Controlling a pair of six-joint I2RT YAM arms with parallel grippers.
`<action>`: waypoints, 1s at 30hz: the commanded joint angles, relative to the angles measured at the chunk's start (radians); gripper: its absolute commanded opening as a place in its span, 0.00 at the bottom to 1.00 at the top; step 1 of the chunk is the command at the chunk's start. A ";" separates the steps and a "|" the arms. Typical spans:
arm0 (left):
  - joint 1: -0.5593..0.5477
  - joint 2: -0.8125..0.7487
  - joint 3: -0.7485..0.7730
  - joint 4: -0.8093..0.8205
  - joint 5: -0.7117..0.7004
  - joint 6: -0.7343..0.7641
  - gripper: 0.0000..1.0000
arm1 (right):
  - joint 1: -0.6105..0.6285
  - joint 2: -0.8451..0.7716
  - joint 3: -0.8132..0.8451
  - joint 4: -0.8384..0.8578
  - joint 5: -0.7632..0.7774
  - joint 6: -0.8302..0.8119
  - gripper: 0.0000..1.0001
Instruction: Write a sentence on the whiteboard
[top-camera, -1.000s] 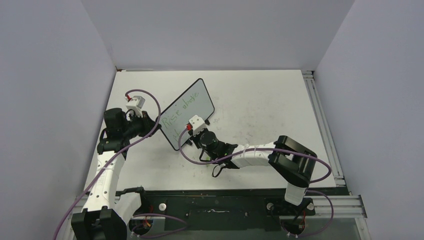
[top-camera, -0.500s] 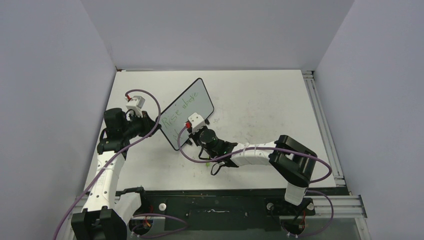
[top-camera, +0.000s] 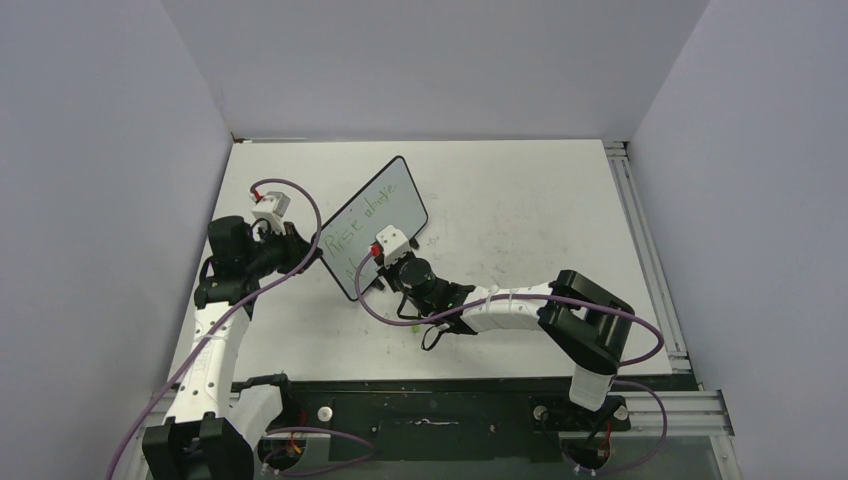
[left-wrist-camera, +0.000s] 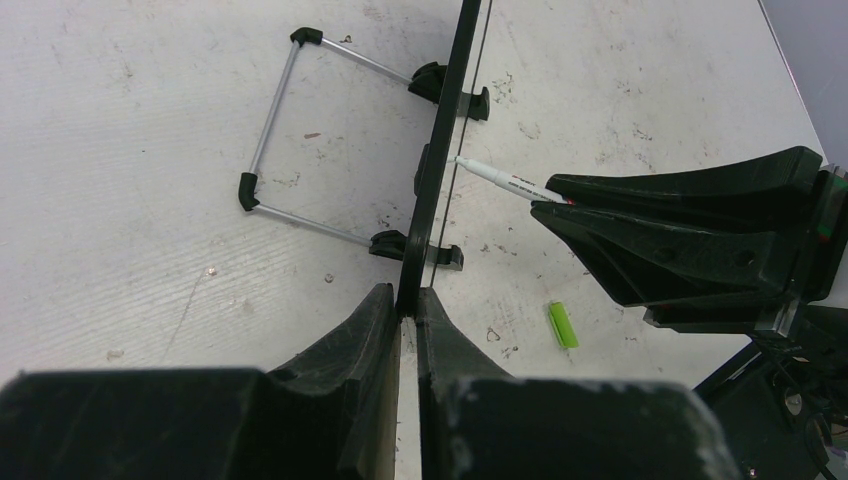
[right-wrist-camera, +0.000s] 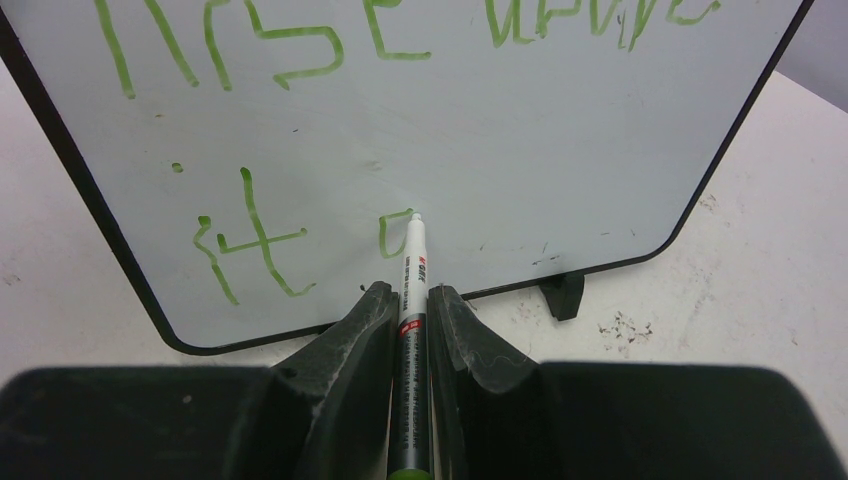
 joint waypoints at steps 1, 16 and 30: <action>-0.006 -0.004 0.040 0.028 0.034 -0.009 0.00 | -0.008 0.006 0.026 0.070 -0.003 0.012 0.05; -0.005 -0.004 0.040 0.028 0.034 -0.009 0.00 | -0.009 0.016 -0.012 0.056 -0.001 0.042 0.05; -0.004 -0.007 0.040 0.026 0.033 -0.009 0.00 | -0.011 0.031 -0.021 0.051 0.007 0.047 0.05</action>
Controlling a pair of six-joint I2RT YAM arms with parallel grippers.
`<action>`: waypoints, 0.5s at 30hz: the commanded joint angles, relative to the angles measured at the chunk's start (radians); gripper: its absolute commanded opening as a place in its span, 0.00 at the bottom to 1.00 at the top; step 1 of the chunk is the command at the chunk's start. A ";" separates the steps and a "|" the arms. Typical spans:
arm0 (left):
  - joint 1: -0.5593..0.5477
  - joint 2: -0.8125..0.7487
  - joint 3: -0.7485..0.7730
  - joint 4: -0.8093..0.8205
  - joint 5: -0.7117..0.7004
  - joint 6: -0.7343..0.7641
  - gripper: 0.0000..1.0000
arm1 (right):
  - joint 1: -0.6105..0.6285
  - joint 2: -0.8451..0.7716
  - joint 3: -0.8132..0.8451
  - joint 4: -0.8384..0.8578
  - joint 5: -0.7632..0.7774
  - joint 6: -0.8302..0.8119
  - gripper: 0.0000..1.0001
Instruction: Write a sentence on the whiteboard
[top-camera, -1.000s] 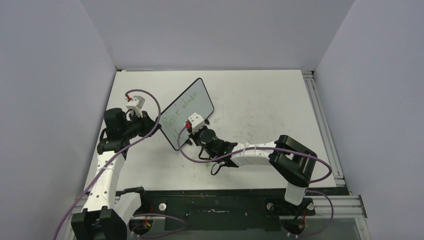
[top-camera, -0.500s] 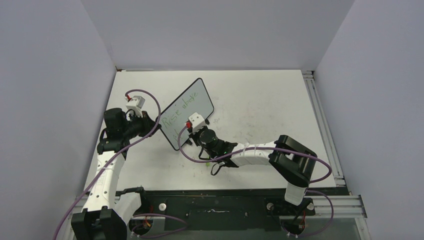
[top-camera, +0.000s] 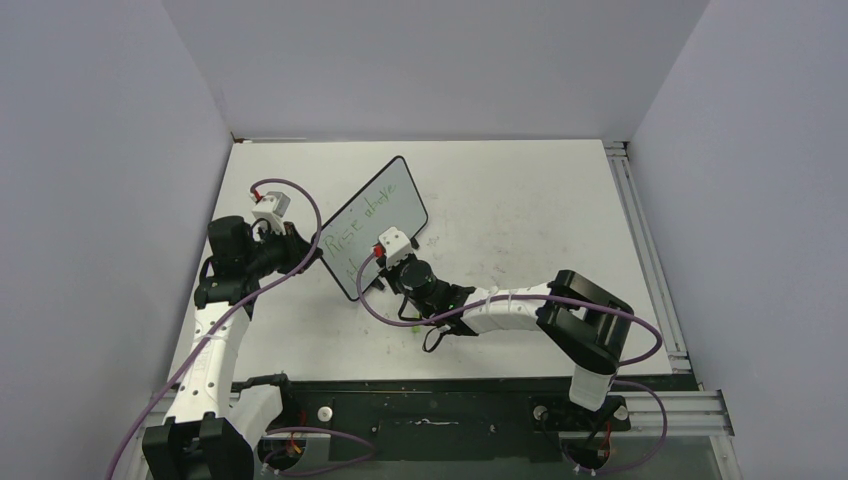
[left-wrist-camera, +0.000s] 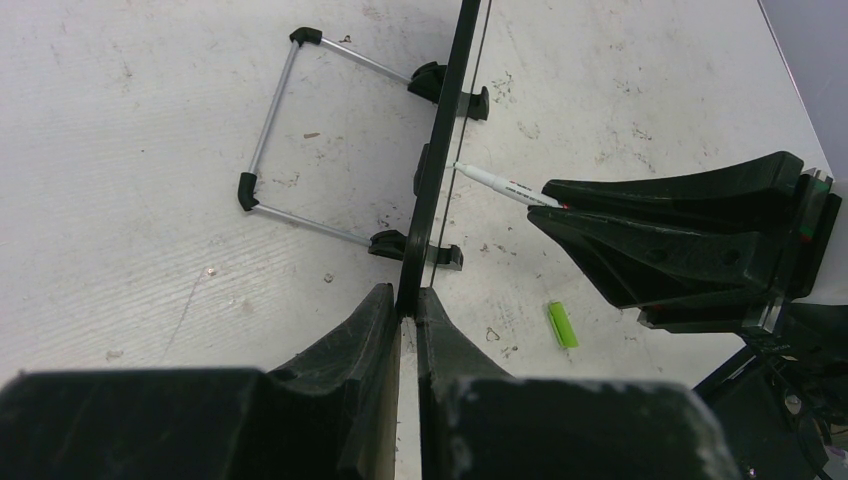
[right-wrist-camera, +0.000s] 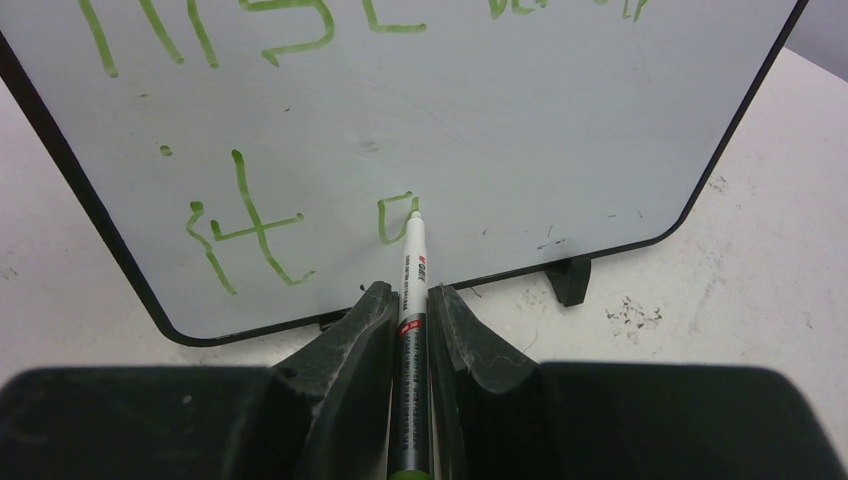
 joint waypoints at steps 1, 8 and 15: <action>-0.004 -0.007 0.039 0.026 0.033 -0.009 0.00 | -0.009 0.028 -0.002 0.043 0.002 0.019 0.05; -0.005 -0.009 0.039 0.027 0.033 -0.009 0.00 | -0.012 0.038 -0.003 0.043 0.011 0.021 0.05; -0.005 -0.009 0.039 0.026 0.032 -0.009 0.00 | -0.013 0.038 -0.002 0.046 0.013 0.019 0.05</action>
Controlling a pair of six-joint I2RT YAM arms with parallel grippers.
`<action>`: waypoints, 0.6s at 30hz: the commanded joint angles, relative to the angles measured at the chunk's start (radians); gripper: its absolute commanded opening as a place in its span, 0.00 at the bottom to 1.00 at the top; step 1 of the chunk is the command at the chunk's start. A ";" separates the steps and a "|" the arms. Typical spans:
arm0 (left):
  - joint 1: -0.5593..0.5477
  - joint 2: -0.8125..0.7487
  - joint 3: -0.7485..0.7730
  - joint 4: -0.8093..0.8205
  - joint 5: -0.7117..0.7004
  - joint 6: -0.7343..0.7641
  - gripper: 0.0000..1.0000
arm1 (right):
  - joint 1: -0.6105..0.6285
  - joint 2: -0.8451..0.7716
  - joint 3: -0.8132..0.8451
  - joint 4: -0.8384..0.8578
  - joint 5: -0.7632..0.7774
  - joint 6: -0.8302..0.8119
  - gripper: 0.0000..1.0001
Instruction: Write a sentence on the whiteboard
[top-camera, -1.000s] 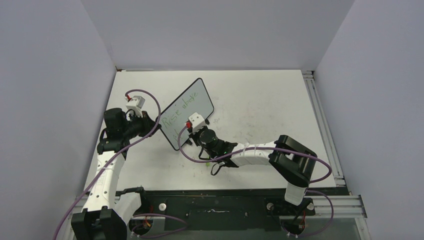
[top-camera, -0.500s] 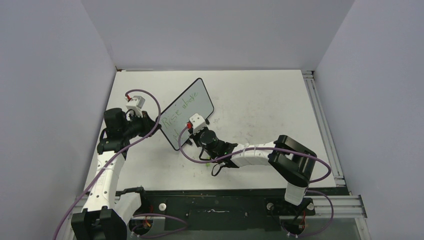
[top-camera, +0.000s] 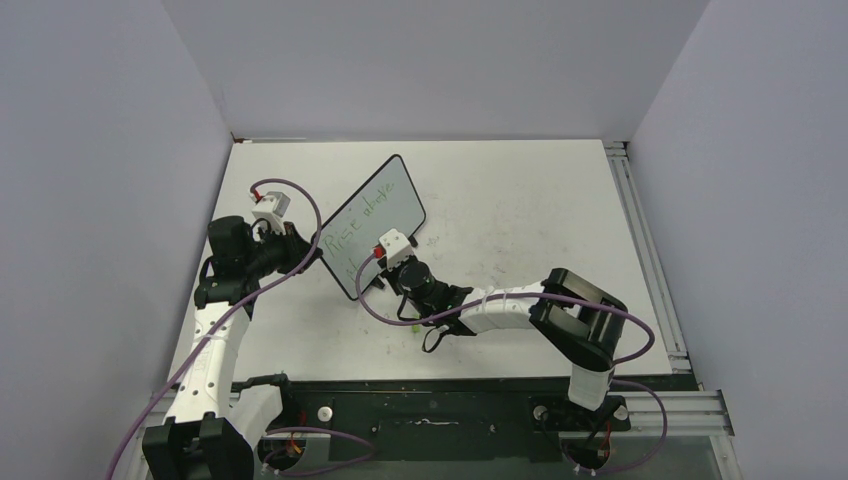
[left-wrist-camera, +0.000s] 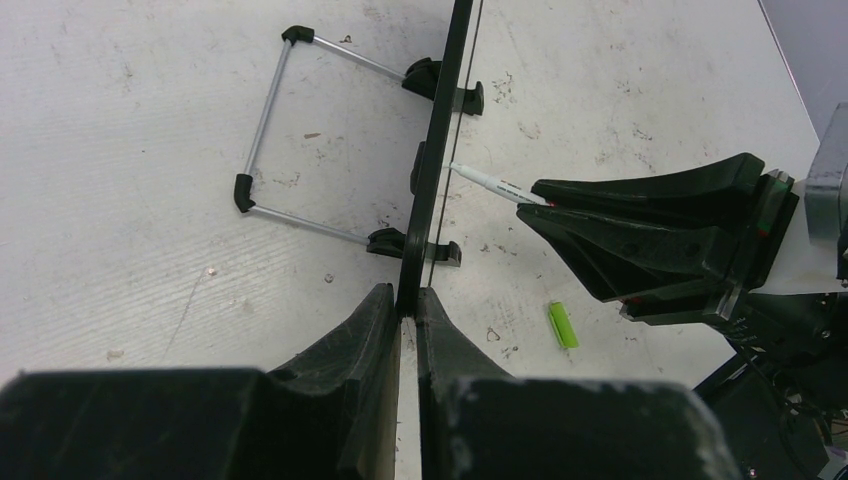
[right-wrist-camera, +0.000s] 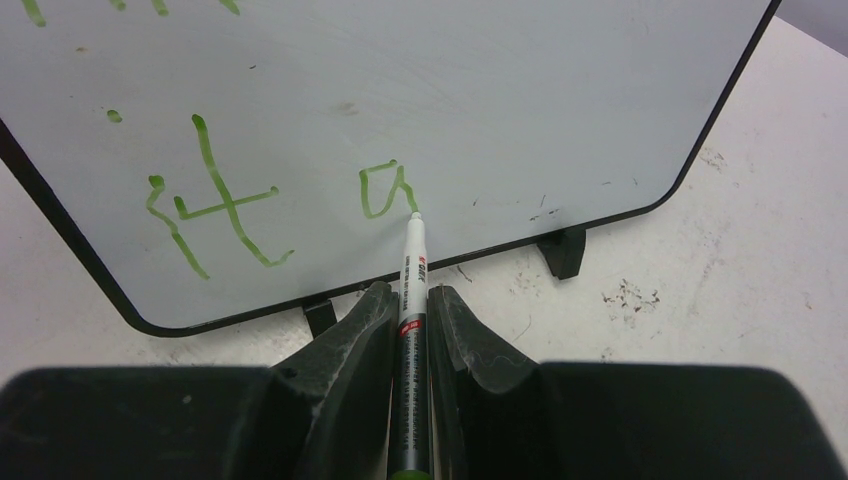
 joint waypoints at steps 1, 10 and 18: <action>-0.004 -0.009 0.039 0.026 0.032 -0.009 0.00 | -0.007 0.004 0.000 0.048 -0.005 0.017 0.05; -0.005 -0.010 0.040 0.027 0.031 -0.009 0.00 | -0.002 -0.095 -0.019 0.040 0.027 0.006 0.05; -0.005 -0.010 0.039 0.026 0.031 -0.009 0.00 | -0.016 -0.144 0.009 0.047 0.014 0.003 0.05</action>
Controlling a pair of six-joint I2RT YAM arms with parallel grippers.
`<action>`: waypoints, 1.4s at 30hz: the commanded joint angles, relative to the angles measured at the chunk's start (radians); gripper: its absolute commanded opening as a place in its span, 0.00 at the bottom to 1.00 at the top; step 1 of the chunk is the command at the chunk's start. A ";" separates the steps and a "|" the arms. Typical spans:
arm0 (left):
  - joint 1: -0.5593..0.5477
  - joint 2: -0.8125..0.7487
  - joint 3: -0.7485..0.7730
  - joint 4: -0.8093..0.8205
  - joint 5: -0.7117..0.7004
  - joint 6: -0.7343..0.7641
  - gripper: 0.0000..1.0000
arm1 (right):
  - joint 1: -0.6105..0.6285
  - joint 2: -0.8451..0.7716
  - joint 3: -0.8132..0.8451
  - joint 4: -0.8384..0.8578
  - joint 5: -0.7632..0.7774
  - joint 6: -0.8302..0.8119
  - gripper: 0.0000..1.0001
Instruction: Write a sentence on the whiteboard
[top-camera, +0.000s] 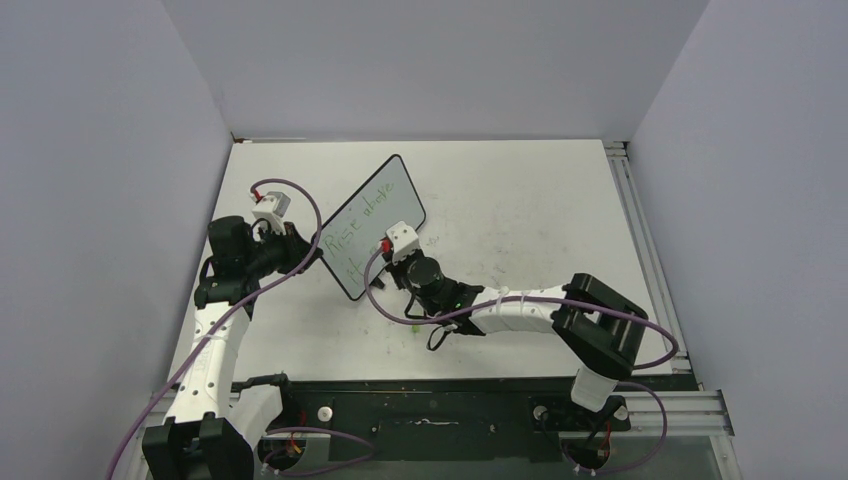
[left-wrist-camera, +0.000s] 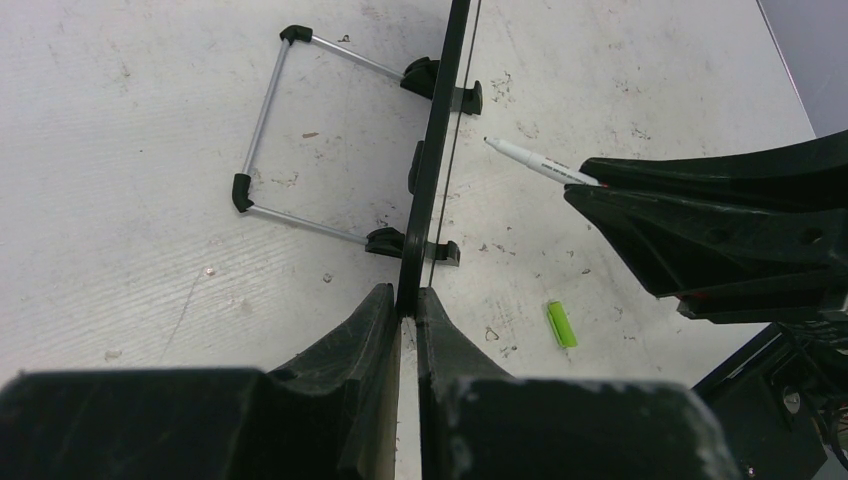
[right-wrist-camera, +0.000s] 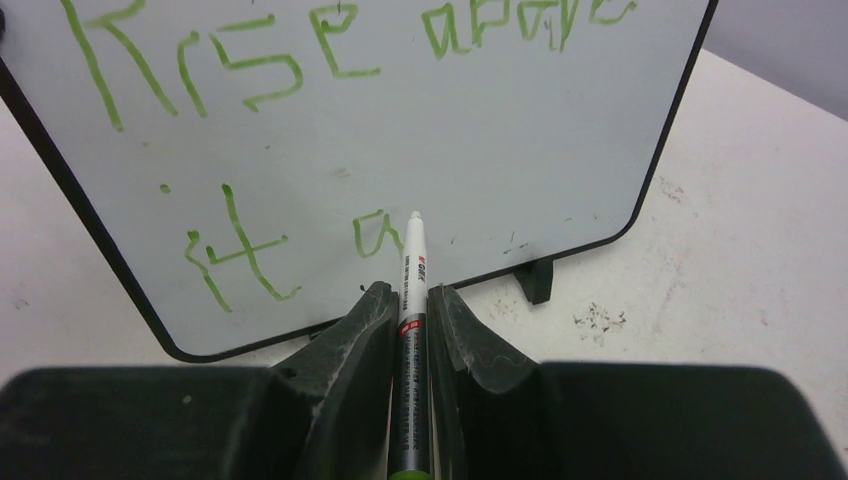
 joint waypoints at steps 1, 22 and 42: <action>-0.006 -0.010 0.038 0.026 0.030 -0.009 0.00 | -0.017 -0.050 0.035 0.055 0.001 0.002 0.05; -0.005 -0.006 0.040 0.028 0.030 -0.008 0.00 | -0.038 0.030 0.108 0.072 -0.086 0.001 0.05; -0.005 -0.007 0.040 0.028 0.030 -0.008 0.00 | -0.039 0.049 0.056 0.049 -0.080 0.026 0.05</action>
